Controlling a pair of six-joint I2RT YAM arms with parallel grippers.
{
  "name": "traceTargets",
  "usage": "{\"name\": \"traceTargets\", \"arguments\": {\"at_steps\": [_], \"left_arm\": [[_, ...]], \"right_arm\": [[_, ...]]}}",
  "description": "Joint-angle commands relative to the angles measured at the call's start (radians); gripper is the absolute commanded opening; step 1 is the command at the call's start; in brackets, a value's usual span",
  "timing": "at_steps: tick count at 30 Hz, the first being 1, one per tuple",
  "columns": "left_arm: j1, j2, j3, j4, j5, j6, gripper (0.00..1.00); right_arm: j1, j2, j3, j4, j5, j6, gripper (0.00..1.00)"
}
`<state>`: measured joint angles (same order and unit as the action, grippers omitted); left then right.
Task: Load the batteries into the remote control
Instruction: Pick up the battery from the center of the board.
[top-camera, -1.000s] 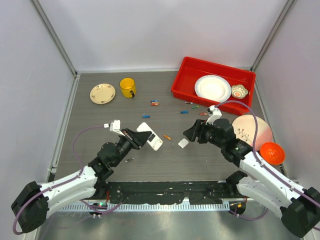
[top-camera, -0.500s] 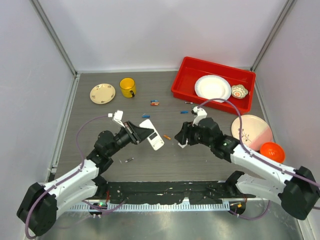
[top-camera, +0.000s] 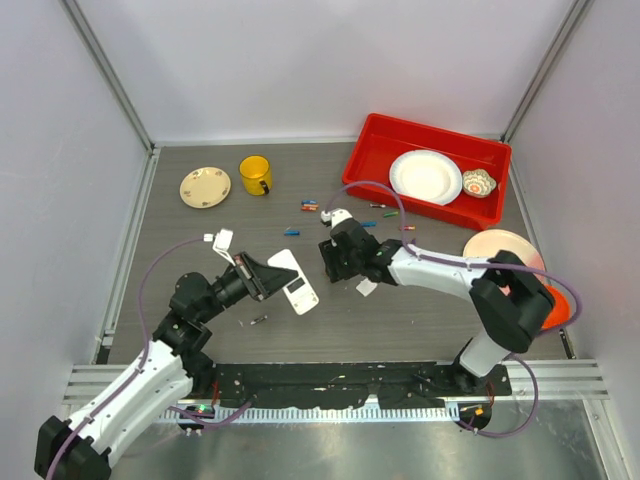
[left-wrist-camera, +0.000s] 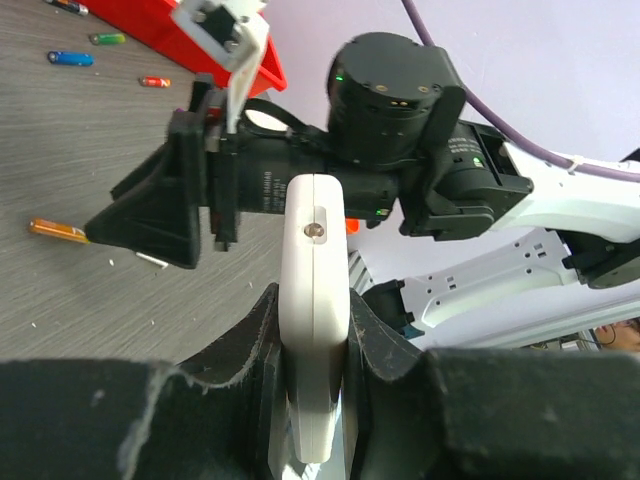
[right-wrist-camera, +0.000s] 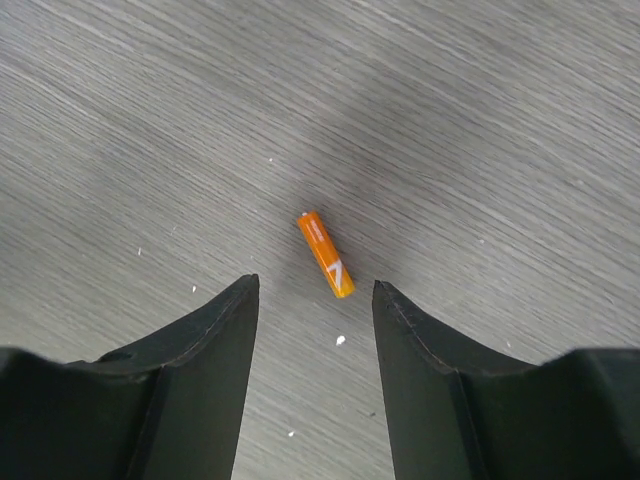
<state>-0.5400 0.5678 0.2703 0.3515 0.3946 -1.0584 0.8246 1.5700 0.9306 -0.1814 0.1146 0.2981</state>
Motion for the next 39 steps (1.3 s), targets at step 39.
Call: {"name": "traceTargets", "arguments": {"at_steps": [39], "left_arm": [[0.009, -0.097, -0.065, 0.006, 0.039, -0.052, 0.00]], "right_arm": [[0.027, 0.254, 0.139, 0.023, 0.050, -0.106, 0.28]]}}
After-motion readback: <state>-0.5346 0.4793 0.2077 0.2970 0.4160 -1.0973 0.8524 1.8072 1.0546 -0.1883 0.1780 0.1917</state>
